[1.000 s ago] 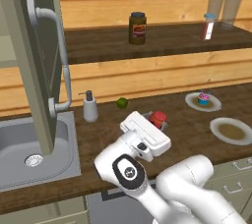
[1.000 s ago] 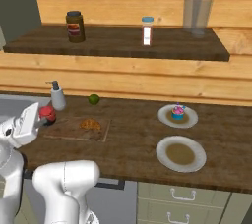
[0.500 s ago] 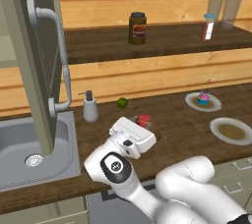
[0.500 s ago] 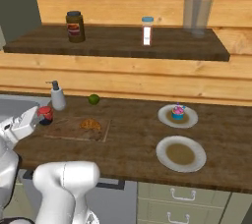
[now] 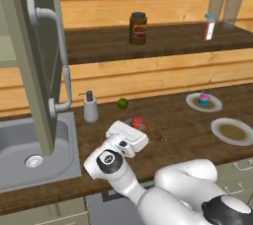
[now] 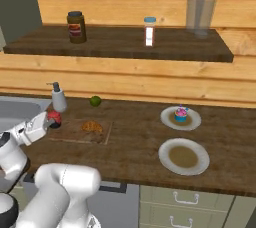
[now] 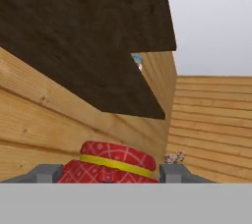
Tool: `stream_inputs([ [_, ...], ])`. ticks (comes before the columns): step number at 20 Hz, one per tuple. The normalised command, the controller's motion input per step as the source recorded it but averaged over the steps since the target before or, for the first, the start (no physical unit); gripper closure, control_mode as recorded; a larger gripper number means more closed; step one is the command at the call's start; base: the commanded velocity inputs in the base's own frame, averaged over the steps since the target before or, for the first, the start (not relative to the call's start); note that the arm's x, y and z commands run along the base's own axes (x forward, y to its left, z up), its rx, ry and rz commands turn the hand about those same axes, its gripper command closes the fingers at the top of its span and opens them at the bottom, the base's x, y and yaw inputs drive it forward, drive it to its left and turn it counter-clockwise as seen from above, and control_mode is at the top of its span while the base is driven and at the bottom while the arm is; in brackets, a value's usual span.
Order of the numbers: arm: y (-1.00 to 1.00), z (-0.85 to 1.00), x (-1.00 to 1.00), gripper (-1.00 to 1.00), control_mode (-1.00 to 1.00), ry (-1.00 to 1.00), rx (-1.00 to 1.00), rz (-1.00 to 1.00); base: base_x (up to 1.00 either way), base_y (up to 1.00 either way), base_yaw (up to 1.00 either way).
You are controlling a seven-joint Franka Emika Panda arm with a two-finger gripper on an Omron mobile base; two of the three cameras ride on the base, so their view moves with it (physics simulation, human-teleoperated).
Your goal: From the different types of pastries on the counter, select a croissant and place it on the cutting board. Then retrieve a jar of jam from the cabinet and place it alongside the croissant on the cutting board.
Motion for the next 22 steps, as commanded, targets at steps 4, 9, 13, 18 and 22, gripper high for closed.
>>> stream_inputs([
  [4, 0.0, -0.22, 0.67, 1.0, -1.0, 0.0, 0.06, 0.0, 0.0, 0.0, 0.0],
  [9, 0.0, -0.34, 0.45, 1.0, -1.0, -0.01, 0.14, 0.02, 0.0, 0.0, 0.0],
  [13, 0.1, -0.2, 0.34, 1.0, -1.0, 0.0, 0.08, 0.04, 0.0, 0.0, 0.0],
  [18, 0.28, -0.19, 0.44, 1.0, -1.0, 0.14, -0.03, 0.0, 0.0, 0.0, 0.0],
  [22, 0.11, -0.49, 0.31, 1.0, -1.0, 0.03, -0.06, 0.0, 0.0, 0.0, 0.0],
])
